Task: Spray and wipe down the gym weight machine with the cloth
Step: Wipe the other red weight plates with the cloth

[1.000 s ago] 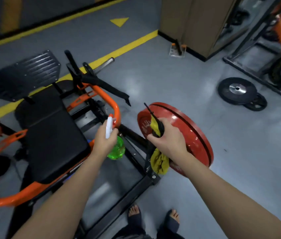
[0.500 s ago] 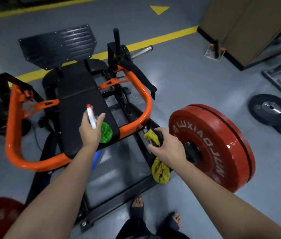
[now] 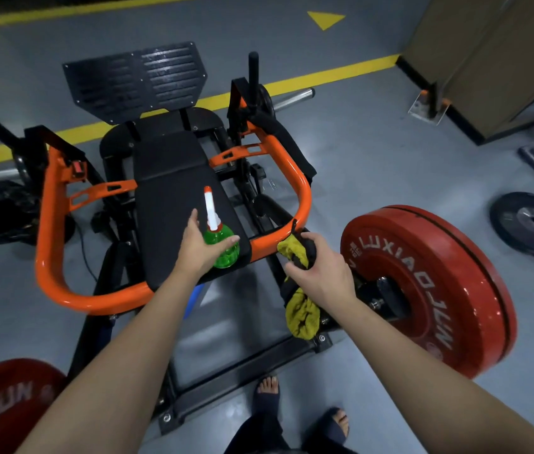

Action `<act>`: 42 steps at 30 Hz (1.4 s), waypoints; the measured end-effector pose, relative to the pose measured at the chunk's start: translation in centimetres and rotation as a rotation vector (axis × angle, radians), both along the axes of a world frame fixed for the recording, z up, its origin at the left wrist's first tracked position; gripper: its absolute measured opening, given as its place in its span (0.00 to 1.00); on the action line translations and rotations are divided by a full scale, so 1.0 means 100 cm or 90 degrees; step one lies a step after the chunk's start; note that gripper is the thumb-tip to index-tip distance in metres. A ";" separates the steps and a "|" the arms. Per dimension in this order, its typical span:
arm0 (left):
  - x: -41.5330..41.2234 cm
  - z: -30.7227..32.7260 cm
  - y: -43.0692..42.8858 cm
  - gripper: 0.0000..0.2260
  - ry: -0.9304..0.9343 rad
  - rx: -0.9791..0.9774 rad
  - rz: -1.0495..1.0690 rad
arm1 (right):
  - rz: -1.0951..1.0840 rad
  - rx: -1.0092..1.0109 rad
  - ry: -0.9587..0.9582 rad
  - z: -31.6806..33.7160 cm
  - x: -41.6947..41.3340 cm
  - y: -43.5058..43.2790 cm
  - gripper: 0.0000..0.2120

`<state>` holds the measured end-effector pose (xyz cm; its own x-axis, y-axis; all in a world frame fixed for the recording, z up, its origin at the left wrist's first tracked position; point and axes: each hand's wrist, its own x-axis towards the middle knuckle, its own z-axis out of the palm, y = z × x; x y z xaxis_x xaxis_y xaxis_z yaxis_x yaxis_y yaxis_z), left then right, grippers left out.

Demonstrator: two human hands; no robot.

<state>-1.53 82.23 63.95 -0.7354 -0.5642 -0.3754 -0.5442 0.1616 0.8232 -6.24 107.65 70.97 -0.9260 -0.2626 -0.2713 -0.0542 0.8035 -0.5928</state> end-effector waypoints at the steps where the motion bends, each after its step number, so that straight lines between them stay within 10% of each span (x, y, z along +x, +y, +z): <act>1: 0.003 0.002 0.004 0.58 -0.009 0.001 -0.001 | -0.010 -0.002 -0.002 0.000 0.000 0.001 0.31; 11: 0.012 0.054 0.112 0.22 0.295 -0.311 0.126 | -0.112 -0.032 -0.001 0.012 0.000 0.039 0.25; 27: -0.093 0.092 0.317 0.15 0.280 -0.182 -0.336 | -0.352 -0.089 0.232 0.067 -0.041 0.237 0.20; 36: -0.112 0.069 0.396 0.13 0.190 -0.203 -0.321 | -0.193 -0.034 0.136 0.018 -0.054 0.319 0.31; 42: -0.129 0.058 0.417 0.11 0.203 -0.338 -0.298 | -0.098 0.105 0.392 -0.016 -0.056 0.335 0.26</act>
<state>-14.43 123.92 69.75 -0.9685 -0.2132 0.1286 -0.0716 0.7332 0.6763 -11.81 141.16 69.38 -0.9486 -0.1156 0.2947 -0.2218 0.9069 -0.3581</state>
